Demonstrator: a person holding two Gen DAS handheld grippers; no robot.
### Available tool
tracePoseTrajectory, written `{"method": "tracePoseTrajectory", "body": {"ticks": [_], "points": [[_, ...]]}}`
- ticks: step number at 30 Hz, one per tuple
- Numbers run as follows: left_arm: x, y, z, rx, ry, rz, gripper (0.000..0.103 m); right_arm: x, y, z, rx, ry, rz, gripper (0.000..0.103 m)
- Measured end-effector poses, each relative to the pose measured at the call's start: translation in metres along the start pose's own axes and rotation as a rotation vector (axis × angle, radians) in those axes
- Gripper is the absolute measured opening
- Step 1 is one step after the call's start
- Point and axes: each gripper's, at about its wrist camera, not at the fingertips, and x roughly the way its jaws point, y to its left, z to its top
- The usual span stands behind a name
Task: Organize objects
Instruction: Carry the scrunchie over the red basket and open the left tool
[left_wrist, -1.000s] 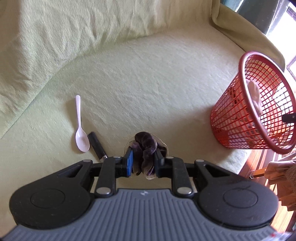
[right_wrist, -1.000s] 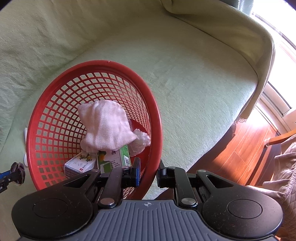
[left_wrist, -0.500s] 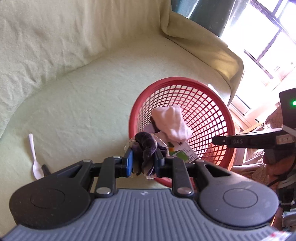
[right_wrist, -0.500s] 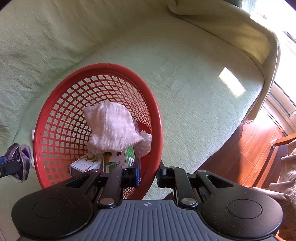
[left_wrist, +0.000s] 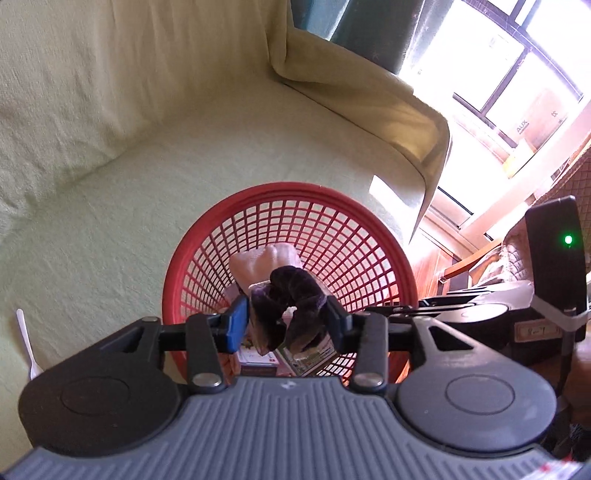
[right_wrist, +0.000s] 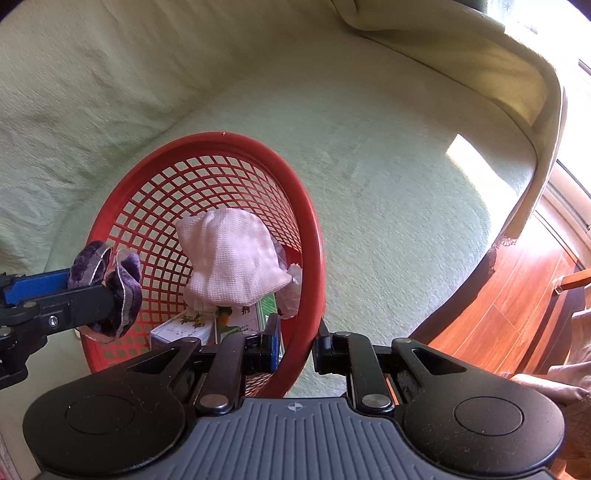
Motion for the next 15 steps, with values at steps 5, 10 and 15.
{"method": "tracePoseTrajectory", "body": {"ticks": [5, 10, 15], "points": [[-0.005, -0.001, 0.003, 0.007, -0.018, 0.014, 0.065, 0.000, -0.001, 0.001, 0.002, 0.002, 0.001, 0.014], [-0.011, 0.007, 0.002, -0.009, -0.016, 0.037, 0.065, 0.000, 0.000, 0.000, 0.000, 0.002, -0.003, 0.014], [-0.019, 0.020, -0.002, -0.021, -0.016, 0.066, 0.065, -0.001, 0.001, -0.001, -0.005, 0.003, -0.006, 0.014]]}}
